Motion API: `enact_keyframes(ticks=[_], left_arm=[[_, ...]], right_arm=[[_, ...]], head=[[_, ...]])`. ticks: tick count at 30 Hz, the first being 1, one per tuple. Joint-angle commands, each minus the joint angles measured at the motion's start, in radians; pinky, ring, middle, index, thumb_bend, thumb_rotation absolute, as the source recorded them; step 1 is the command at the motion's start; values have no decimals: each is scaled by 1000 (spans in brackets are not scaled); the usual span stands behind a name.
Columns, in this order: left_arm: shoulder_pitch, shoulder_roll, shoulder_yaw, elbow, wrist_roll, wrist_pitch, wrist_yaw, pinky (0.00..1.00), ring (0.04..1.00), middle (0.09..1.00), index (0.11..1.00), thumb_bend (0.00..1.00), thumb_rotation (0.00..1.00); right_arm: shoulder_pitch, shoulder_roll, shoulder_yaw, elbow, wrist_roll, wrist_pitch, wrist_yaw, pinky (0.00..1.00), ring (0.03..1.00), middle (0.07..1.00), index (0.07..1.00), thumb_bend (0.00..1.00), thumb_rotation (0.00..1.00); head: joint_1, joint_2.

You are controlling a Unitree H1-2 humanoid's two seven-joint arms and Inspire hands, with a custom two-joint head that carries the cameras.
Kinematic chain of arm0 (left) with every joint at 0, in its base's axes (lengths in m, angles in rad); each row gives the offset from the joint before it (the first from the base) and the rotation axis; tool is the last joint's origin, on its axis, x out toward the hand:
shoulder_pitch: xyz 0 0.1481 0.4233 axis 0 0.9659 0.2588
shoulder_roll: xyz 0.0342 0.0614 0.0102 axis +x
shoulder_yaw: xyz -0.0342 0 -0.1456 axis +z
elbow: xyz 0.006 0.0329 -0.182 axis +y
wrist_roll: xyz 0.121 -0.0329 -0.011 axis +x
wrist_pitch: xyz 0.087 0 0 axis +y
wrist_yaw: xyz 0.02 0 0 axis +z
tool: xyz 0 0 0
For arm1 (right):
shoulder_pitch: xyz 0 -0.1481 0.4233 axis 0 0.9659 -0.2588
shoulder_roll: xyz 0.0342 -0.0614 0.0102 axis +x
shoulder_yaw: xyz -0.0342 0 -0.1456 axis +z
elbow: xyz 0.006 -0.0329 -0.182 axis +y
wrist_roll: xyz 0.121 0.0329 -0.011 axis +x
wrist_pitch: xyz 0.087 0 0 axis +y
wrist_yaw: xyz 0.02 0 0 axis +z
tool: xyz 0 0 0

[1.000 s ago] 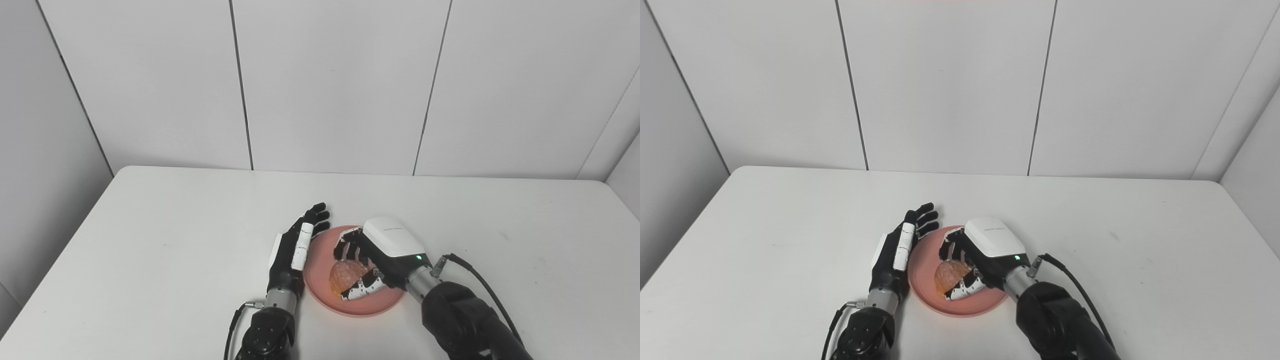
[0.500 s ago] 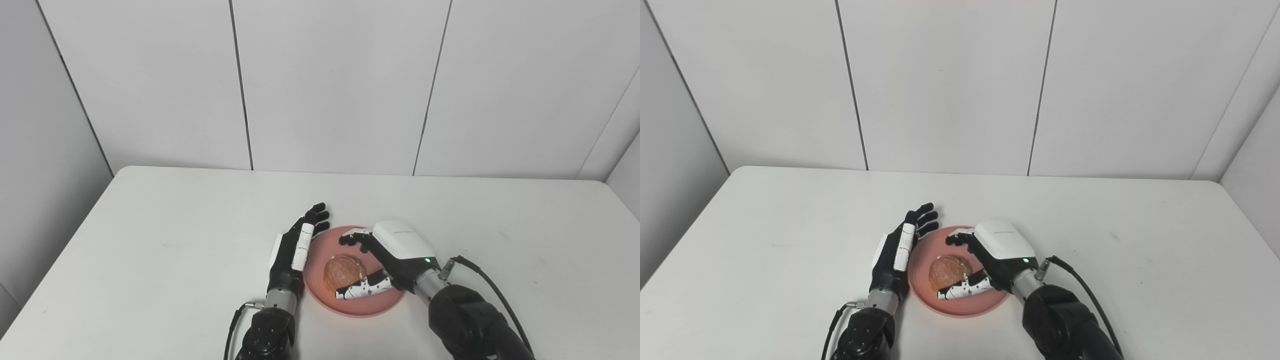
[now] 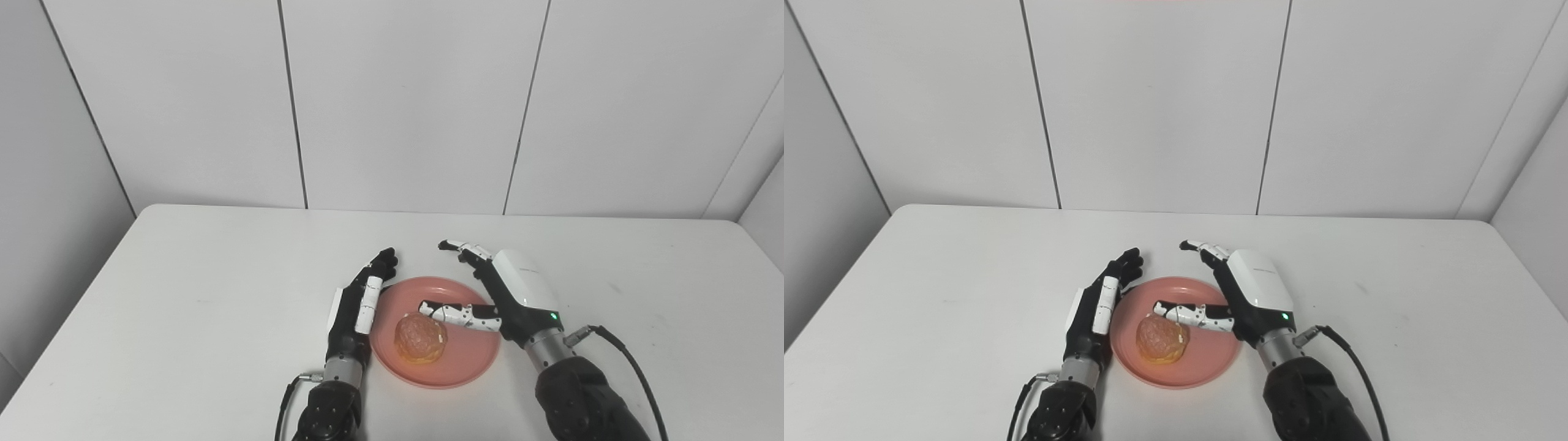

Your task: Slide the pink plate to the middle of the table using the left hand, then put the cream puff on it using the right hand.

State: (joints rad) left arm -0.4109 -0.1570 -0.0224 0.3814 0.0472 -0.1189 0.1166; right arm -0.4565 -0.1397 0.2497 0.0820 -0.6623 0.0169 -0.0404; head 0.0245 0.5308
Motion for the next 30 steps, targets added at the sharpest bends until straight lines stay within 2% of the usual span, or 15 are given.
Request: enact_keyframes(ticks=[1,5,9,12,13,14,15,16,17,20,26,30], left_arm=[[8,-6,8,8,16,-40,37,853,896,880,826,857,957],[6,-12,6,18,37,-81,66,899,922,912,853,852,946],[6,-12,-7,27,66,-106,96,951,960,951,906,824,953],[6,-13,-14,31,96,-117,128,991,990,983,951,799,965],[7,-12,-17,32,108,-119,138,996,995,988,958,796,969],[7,-12,-20,33,116,-121,145,999,998,996,981,790,980],[8,-11,-22,31,123,-118,150,1000,999,998,988,787,984],[9,-11,-24,30,128,-116,154,1000,1000,1000,997,779,993],[10,-11,-25,28,130,-114,156,1000,1000,1000,998,779,994],[11,-12,-22,16,126,-91,154,1000,1000,1000,1000,756,997],[9,-10,-11,-5,91,-35,128,1000,1000,1000,1000,767,1000],[2,-4,-6,-13,74,-5,112,1000,1000,1000,1000,796,1000]], right_arm=[[-18,21,-35,-4,60,-81,-67,676,809,851,799,796,847],[-11,53,-71,26,133,-132,-114,729,858,895,827,802,911],[-8,89,-114,77,250,-214,-143,864,917,925,860,764,971],[-14,119,-159,144,356,-271,-151,820,895,925,871,739,997],[-16,135,-184,167,429,-269,-130,809,892,924,874,736,999],[-18,145,-201,182,480,-267,-113,843,908,932,897,783,1000],[-19,160,-224,194,537,-237,-97,855,914,934,905,798,1000],[-20,170,-240,202,574,-215,-87,922,945,946,921,852,1000],[-21,179,-253,211,598,-201,-85,927,947,947,922,856,1000],[-21,191,-271,232,643,-195,-73,992,975,955,932,825,1000],[-6,193,-272,257,708,-211,-27,1000,1000,998,977,823,1000],[9,198,-270,267,713,-225,-25,1000,1000,1000,985,822,1000]], head=[[1,0],[-1,0],[-2,0],[-4,1],[-4,0],[-4,0],[-4,1],[-4,1],[-3,2],[-5,6],[-12,4],[-13,4]])
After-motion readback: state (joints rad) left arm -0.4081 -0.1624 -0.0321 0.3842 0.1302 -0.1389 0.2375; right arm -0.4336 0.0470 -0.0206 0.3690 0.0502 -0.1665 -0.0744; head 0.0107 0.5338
